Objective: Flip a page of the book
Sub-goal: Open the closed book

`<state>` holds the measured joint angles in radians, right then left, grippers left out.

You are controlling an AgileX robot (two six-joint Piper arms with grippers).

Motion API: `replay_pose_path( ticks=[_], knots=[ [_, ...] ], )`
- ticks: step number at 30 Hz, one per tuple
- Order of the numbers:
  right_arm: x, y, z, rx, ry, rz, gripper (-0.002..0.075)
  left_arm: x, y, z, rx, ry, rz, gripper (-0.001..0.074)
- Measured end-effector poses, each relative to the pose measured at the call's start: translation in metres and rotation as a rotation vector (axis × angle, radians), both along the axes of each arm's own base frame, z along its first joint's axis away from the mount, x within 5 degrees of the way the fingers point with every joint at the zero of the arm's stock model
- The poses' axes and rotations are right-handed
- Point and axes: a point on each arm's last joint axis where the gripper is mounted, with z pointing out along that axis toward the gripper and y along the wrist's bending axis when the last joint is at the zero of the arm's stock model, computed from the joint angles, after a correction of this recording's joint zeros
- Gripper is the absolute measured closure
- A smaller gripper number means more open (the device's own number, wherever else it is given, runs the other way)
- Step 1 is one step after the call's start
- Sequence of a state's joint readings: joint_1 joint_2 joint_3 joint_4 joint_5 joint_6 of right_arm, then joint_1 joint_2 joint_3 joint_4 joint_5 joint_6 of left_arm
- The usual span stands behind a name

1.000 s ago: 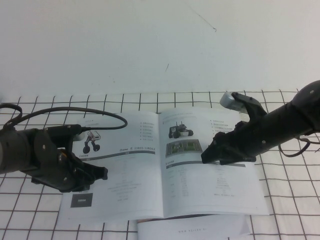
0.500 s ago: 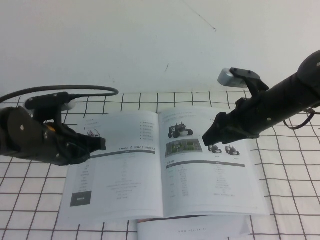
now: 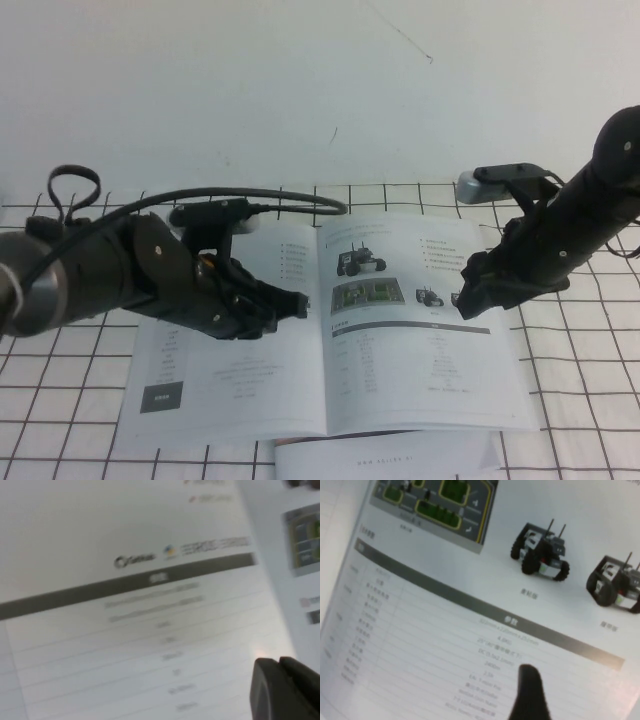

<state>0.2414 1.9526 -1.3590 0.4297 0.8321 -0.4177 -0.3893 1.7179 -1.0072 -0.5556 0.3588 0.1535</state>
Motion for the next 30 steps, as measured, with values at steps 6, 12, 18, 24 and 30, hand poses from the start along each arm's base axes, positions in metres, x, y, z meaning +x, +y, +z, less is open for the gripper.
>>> replay_pose_path(
  ticks=[6,12,18,24,30],
  knots=[
    [0.005,0.0,-0.01,0.001,0.017,-0.07,0.0251,0.011,-0.004,-0.048,0.026,0.107,0.036,0.0738],
    [0.003,0.0,-0.019,-0.008,0.074,-0.072,0.0251,0.014,-0.007,-0.056,0.002,0.146,0.062,0.0738],
    [0.004,0.0,-0.037,-0.02,0.131,-0.07,0.0251,0.014,-0.007,-0.056,0.002,0.145,0.062,0.0738],
    [0.004,0.002,-0.043,-0.003,0.159,-0.081,0.0251,0.014,-0.007,-0.056,0.002,0.145,0.062,0.0738],
    [0.004,0.008,-0.041,0.067,0.156,-0.057,0.0251,0.014,-0.007,-0.056,0.002,0.145,0.062,0.0738]
  ],
)
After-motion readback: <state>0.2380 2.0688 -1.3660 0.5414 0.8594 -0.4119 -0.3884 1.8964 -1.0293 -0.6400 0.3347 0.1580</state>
